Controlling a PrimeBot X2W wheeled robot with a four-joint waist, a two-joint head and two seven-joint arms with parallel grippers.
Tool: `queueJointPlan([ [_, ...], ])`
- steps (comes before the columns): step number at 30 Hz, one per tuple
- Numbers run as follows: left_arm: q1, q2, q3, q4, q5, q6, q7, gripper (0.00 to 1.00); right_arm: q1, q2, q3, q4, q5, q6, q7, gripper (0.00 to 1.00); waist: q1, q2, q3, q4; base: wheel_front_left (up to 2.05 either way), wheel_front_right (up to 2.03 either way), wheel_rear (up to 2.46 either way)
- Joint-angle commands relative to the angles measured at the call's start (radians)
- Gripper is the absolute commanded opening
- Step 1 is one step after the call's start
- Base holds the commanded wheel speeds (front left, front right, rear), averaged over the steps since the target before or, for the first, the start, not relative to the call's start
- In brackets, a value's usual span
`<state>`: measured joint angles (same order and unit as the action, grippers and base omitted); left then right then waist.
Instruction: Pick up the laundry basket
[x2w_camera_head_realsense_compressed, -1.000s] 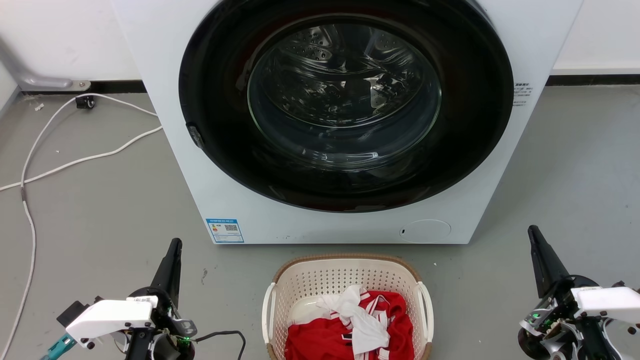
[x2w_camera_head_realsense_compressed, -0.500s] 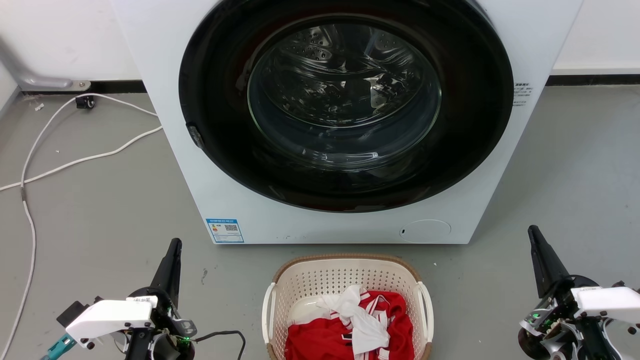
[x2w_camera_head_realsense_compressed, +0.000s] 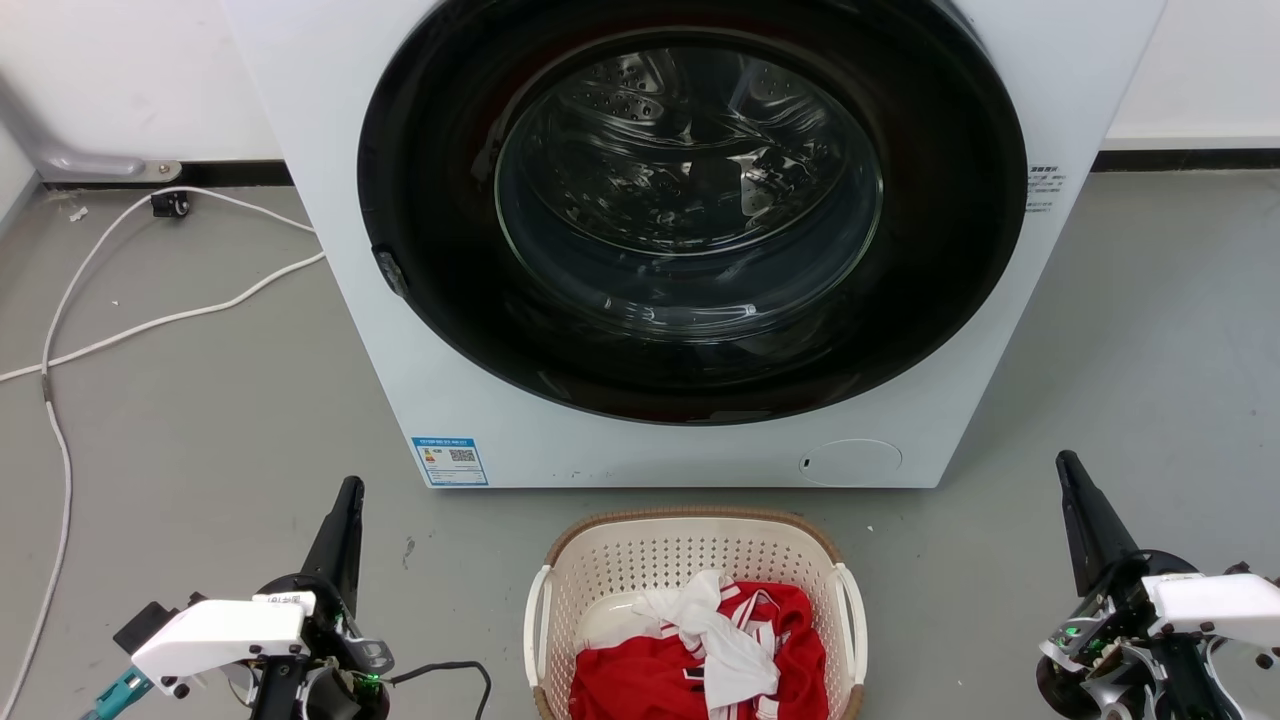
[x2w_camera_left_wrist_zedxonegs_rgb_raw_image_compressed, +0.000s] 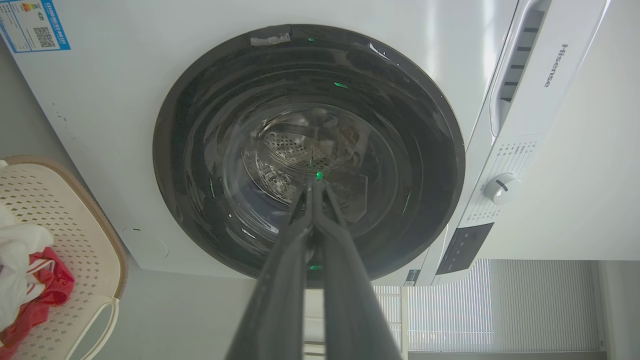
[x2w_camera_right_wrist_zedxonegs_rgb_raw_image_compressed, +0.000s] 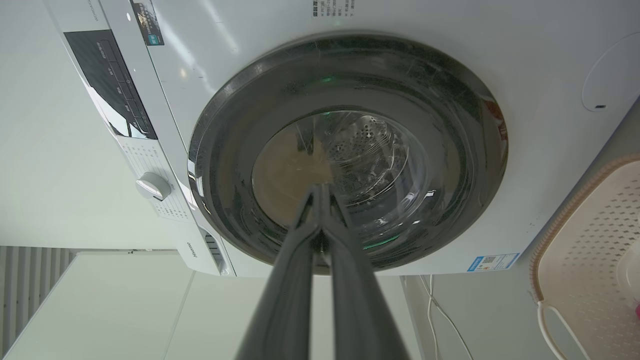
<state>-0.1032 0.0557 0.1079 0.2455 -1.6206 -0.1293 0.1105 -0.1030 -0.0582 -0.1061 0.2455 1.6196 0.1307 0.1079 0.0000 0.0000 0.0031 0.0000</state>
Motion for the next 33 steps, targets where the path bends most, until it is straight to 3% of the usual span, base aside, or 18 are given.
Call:
queueJointPlan([
  [1,-0.01,-0.002,0.003,0.001,0.006,-0.004,0.001,0.0,-0.01,0.004,-0.002,0.001,-0.002,0.0,0.004,0.0,0.0,0.0,0.0,0.0,0.0,0.0,0.0],
  [2,-0.01,-0.002,0.003,0.001,0.006,-0.004,0.001,0.0,-0.011,0.004,-0.002,0.001,-0.003,0.0,0.004,0.0,0.0,0.0,0.0,0.0,0.0,0.0,0.0],
  [3,0.0,0.0,0.0,0.0,0.0,0.0,0.001,1.0,0.0,0.0,0.0,0.0,0.0,0.0,0.0,1.0,0.0,0.0,0.0,0.0,0.0,0.0,0.0],
  [24,0.041,-0.005,0.01,-0.018,0.08,0.0,-0.087,1.0,0.044,0.003,0.029,-0.027,-0.074,0.0,-0.087,1.0,0.0,0.0,0.0,0.001,0.0,0.0,0.0],
  [33,0.038,-0.004,0.06,-0.029,0.18,0.008,-0.125,1.0,0.035,0.004,0.009,-0.026,-0.202,0.0,-0.124,1.0,0.0,0.0,0.0,0.002,0.0,0.0,0.0],
])
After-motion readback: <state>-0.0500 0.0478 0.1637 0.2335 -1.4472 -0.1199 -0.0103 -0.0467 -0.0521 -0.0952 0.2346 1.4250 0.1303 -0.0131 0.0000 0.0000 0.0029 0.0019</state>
